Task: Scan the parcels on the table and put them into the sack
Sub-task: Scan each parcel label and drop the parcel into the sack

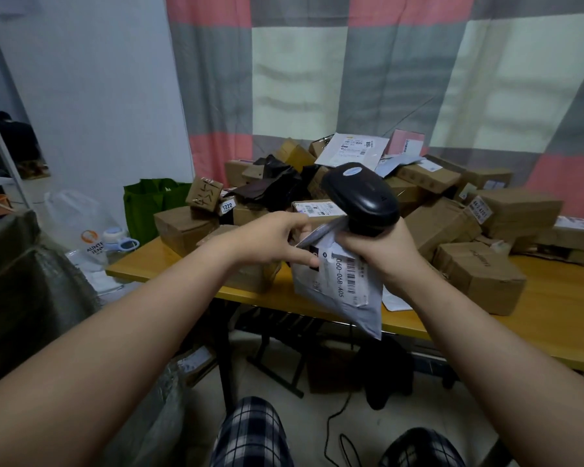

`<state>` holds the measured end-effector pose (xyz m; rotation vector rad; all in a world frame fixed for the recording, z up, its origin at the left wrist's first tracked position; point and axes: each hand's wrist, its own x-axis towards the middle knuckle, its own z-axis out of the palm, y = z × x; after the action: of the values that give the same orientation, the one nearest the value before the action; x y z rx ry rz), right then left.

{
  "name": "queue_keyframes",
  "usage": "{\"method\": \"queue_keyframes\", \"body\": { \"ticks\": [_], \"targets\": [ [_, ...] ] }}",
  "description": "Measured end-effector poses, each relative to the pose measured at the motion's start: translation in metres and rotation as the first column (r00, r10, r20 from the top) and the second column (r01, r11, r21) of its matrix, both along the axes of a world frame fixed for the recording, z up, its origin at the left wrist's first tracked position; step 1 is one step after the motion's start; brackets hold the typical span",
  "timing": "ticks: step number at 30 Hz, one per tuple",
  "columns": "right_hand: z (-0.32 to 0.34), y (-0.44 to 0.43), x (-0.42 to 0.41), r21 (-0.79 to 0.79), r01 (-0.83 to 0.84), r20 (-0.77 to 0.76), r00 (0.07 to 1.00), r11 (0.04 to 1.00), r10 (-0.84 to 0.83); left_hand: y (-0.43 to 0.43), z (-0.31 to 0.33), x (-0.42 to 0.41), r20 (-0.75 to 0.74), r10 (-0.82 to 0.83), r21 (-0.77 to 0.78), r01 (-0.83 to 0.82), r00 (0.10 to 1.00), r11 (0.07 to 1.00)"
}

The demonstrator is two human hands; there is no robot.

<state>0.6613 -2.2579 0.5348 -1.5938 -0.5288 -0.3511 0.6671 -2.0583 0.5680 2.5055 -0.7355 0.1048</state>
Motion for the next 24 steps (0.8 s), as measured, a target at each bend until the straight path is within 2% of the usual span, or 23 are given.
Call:
{"method": "queue_keyframes", "body": {
  "ticks": [2,5,8,10,12,14,16,17,19,22,24],
  "targets": [
    [0.004,-0.002,0.0,0.031,-0.084,-0.022,0.996,0.996,0.084,-0.001,-0.002,-0.003,-0.061,-0.027,-0.11,0.021,0.998,0.994],
    [0.007,-0.005,0.0,0.064,-0.123,-0.043,0.991,0.99,0.126,-0.004,-0.004,-0.004,-0.07,-0.043,-0.107,0.035,0.997,0.994],
    [0.002,-0.016,0.0,0.213,-0.082,-0.071,0.992,0.974,0.1,-0.001,-0.006,-0.004,-0.04,0.121,-0.247,-0.128,0.992,0.961],
    [-0.003,-0.027,-0.001,0.314,-0.046,-0.108,0.991,0.948,0.083,0.005,-0.011,-0.001,-0.044,0.262,-0.465,-0.252,0.964,0.848],
    [-0.009,-0.033,-0.002,0.33,-0.026,-0.145,0.986,0.944,0.077,0.008,-0.018,-0.002,-0.118,0.299,-0.694,-0.294,0.947,0.657],
    [-0.017,-0.024,-0.004,0.324,-0.012,-0.165,0.984,0.946,0.069,0.001,-0.029,-0.006,-0.22,0.204,-0.835,-0.292,0.954,0.467],
    [-0.022,-0.011,-0.003,0.347,0.061,-0.167,0.986,0.936,-0.002,-0.01,-0.041,-0.009,-0.314,0.081,-0.878,-0.322,0.946,0.353],
    [-0.022,-0.006,-0.003,0.353,0.125,-0.165,0.984,0.927,-0.07,-0.013,-0.045,-0.01,-0.343,0.048,-0.876,-0.338,0.938,0.343],
    [-0.02,-0.006,-0.002,0.301,0.217,-0.14,0.973,0.928,-0.183,-0.013,-0.048,-0.009,-0.337,0.065,-0.861,-0.336,0.939,0.381],
    [-0.016,-0.015,-0.003,0.04,0.242,-0.071,0.968,0.969,-0.239,0.003,-0.038,-0.005,-0.239,0.199,-0.798,-0.309,0.95,0.517],
    [-0.012,-0.017,-0.006,-0.113,0.233,-0.009,0.972,0.966,-0.235,0.01,-0.026,-0.003,-0.127,0.228,-0.704,-0.25,0.965,0.664]
  ]
}}
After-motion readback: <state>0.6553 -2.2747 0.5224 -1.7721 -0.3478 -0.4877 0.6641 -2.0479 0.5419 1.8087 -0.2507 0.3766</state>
